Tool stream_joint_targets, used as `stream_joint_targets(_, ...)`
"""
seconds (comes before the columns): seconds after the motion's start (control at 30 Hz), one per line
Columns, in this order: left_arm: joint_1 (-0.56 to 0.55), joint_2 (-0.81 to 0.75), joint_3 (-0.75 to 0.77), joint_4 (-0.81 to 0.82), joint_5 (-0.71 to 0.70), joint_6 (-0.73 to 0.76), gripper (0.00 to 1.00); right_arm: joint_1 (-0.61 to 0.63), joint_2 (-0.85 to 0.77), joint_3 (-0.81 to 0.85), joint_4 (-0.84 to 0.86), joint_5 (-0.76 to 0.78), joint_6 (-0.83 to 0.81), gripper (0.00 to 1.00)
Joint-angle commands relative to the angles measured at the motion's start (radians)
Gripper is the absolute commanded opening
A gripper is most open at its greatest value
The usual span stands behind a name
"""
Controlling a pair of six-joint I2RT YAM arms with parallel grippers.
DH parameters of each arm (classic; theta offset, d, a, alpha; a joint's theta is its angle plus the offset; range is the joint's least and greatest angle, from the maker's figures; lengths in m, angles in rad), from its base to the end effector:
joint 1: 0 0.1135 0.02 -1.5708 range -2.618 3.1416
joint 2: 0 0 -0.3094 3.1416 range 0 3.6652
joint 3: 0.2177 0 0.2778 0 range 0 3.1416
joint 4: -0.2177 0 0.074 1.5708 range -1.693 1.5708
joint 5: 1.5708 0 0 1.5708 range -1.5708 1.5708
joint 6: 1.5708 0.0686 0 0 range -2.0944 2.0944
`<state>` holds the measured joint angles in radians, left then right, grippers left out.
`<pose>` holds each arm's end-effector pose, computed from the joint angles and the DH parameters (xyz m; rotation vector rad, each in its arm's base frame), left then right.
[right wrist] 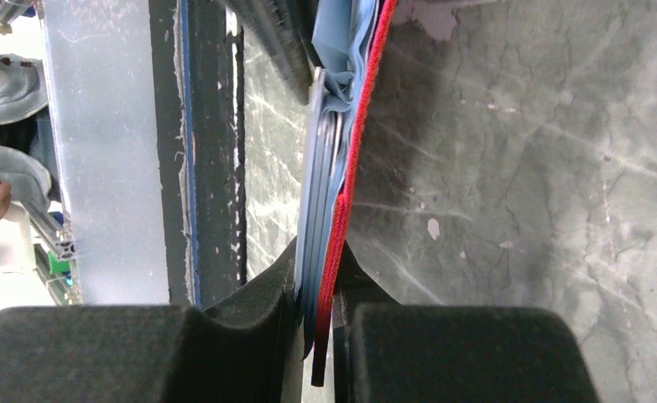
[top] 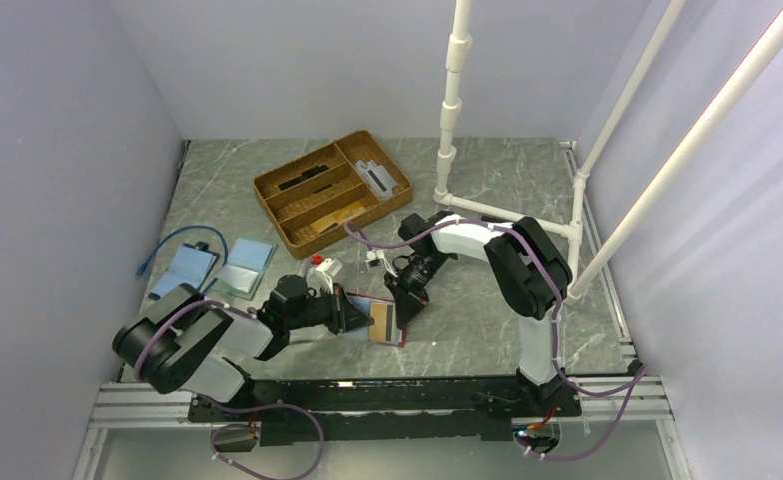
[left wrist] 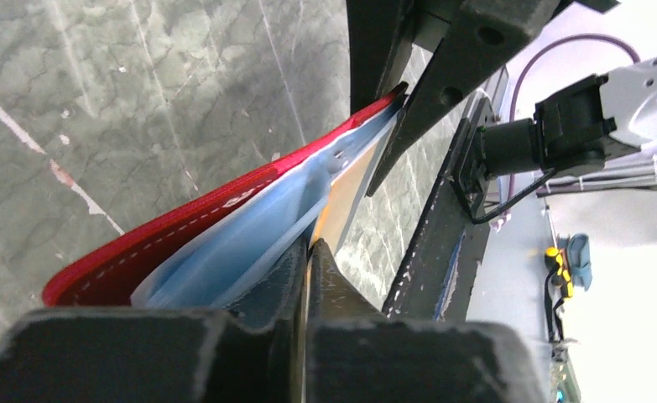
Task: Take the credit cards out of the card holder
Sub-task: Remove the credit card from the card holder.
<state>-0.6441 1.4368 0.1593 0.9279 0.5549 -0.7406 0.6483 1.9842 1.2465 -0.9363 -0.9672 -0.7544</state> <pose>0.1693 -0.1723 0.1325 0.3185 2.1293 -1.4061 0.2638 0.2707 0.1465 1.7119 -2.1422 -1.4451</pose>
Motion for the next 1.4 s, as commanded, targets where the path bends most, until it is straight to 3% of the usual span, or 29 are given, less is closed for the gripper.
stream_joint_targets(0.0, -0.015, 0.070, 0.036, 0.171, 0.041, -0.038, 0.00, 0.007, 0.005, 0.028, 0.014, -0.047, -0.015, 0.00)
stream_joint_targets(0.17, 0.011, 0.008, -0.004, 0.107, -0.015, -0.039, 0.00, 0.007, 0.008, 0.027, 0.023, -0.026, -0.001, 0.00)
stream_joint_targets(0.47, 0.092, -0.221, -0.033, -0.194, -0.065, -0.014, 0.00, 0.007, 0.012, 0.025, 0.030, -0.015, 0.008, 0.00)
stream_joint_targets(1.0, 0.157, -0.286, -0.061, -0.222, -0.020, -0.043, 0.00, 0.008, 0.018, 0.028, 0.017, -0.018, -0.005, 0.00)
stream_joint_targets(1.37, 0.182, -0.430, -0.060, -0.399, -0.037, 0.005, 0.00, 0.000, 0.081, 0.058, -0.011, 0.018, 0.019, 0.00)
